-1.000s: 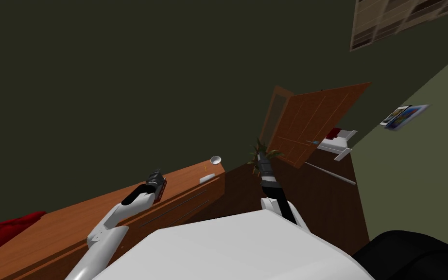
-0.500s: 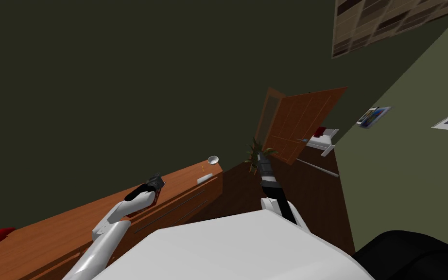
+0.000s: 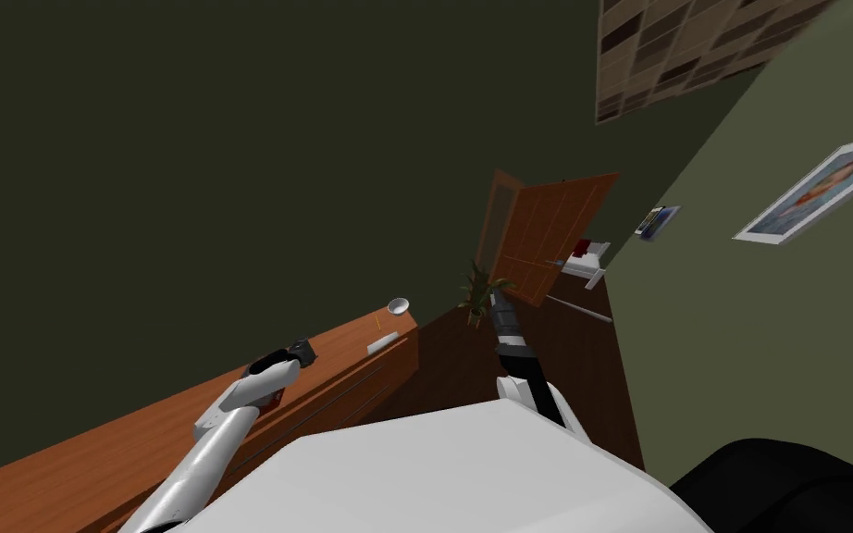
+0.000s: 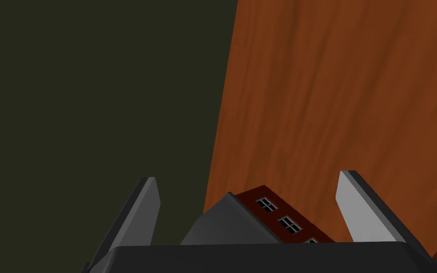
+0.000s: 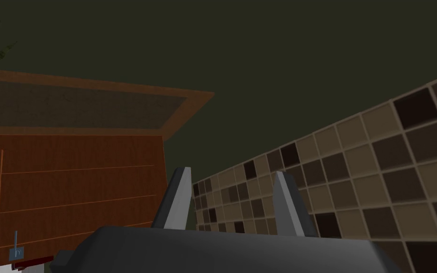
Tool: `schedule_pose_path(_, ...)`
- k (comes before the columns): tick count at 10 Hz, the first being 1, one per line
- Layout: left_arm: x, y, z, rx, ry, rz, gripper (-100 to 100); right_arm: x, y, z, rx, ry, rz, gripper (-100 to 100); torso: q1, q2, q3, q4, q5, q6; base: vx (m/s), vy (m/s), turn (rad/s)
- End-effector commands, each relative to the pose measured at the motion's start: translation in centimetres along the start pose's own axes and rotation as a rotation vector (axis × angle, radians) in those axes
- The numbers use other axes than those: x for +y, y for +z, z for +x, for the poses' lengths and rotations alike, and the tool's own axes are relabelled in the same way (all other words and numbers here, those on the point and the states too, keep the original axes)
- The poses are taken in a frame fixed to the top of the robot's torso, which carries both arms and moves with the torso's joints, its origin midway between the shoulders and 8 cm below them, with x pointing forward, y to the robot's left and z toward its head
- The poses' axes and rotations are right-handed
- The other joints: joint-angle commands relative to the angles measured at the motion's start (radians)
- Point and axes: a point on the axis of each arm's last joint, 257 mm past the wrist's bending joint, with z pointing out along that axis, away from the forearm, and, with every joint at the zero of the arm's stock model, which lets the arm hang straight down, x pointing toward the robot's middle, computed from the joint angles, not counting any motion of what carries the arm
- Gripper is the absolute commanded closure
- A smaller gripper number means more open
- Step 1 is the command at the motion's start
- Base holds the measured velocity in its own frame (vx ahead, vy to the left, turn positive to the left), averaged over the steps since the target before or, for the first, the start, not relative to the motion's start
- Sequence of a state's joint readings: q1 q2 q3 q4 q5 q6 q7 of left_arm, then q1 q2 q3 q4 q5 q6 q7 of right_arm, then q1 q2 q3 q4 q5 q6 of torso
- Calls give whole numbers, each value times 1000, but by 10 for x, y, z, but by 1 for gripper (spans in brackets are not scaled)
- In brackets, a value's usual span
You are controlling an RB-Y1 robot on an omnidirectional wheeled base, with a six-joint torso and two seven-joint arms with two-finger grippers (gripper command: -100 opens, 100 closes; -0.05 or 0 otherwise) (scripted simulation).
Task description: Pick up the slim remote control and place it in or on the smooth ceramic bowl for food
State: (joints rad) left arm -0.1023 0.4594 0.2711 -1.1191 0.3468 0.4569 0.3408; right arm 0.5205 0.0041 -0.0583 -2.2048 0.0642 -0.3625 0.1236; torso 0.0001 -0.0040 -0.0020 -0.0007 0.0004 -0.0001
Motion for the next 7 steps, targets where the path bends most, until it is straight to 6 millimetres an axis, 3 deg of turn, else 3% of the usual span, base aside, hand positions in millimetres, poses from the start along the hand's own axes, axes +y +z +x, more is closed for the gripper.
schedule_pose_path(1,17,1,-7,-22,-15,-53,-100,0,0,0,0,0,0,0,0,0,0,0,0,0,14,-12,-94)
schedule_pose_path(7,80,10,-18,-90,-75,-266,-100,0,0,0,0,0,0,0,-1,-2,-1,0,0,0,32,-21,-129)
